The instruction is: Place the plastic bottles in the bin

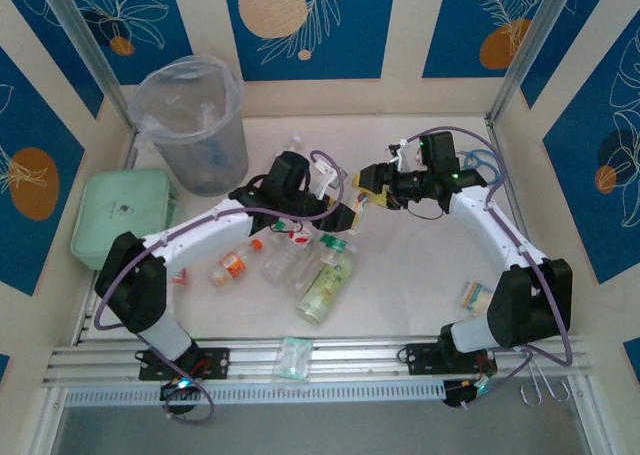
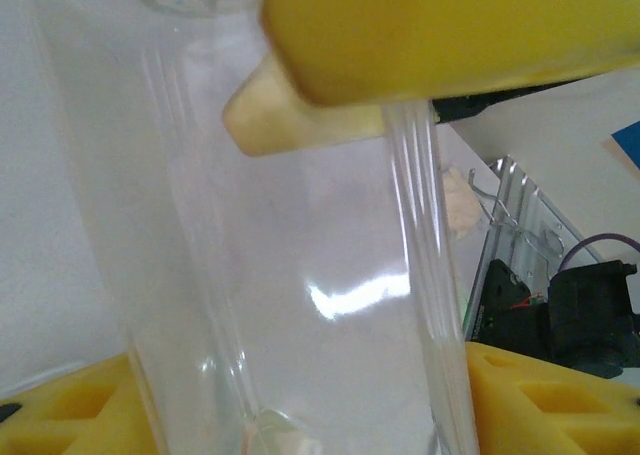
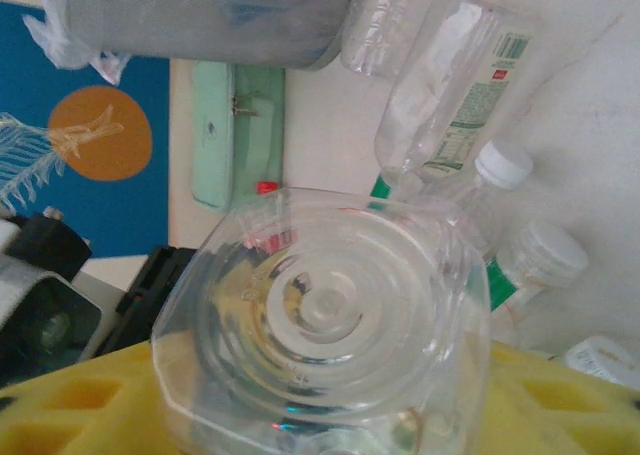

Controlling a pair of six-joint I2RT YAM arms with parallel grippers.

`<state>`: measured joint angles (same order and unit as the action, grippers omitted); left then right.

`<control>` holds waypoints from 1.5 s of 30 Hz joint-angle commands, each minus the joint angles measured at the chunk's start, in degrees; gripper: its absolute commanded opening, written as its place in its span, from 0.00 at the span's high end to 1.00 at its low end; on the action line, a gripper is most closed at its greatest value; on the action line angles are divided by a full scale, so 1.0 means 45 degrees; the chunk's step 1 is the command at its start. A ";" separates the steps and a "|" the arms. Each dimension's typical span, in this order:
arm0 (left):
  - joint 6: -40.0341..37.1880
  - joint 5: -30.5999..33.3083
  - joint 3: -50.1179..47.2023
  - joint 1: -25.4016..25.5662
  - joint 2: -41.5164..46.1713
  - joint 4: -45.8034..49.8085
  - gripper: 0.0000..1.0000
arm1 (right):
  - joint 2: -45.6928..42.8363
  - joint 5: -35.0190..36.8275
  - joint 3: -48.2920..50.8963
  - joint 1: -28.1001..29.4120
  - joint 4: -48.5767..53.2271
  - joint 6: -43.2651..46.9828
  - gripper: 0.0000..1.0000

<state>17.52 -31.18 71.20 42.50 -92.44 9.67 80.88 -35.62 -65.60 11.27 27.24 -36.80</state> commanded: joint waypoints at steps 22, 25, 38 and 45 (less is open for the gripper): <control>-0.4165 0.4923 0.9865 -0.5989 -0.1020 0.5593 0.56 | -0.2307 0.0115 0.0957 -0.2996 0.3137 0.1489 0.04; -0.4556 0.6123 1.1227 -0.6910 -0.1721 0.6049 0.57 | -0.2340 0.0283 0.0946 -0.3046 0.3521 0.1722 0.04; -0.6094 0.6251 1.7630 -0.9582 -0.6988 0.9629 0.66 | -0.3062 0.0632 0.2042 -0.3176 0.3562 0.1606 0.04; -0.6432 0.5810 1.7568 -0.9796 -0.8147 1.0269 0.63 | -0.2940 0.0910 0.2000 -0.3051 0.3754 0.1723 0.05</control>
<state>-9.54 -2.17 148.24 -1.52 -128.11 52.99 67.96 -32.10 -56.51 -2.68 42.94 -29.54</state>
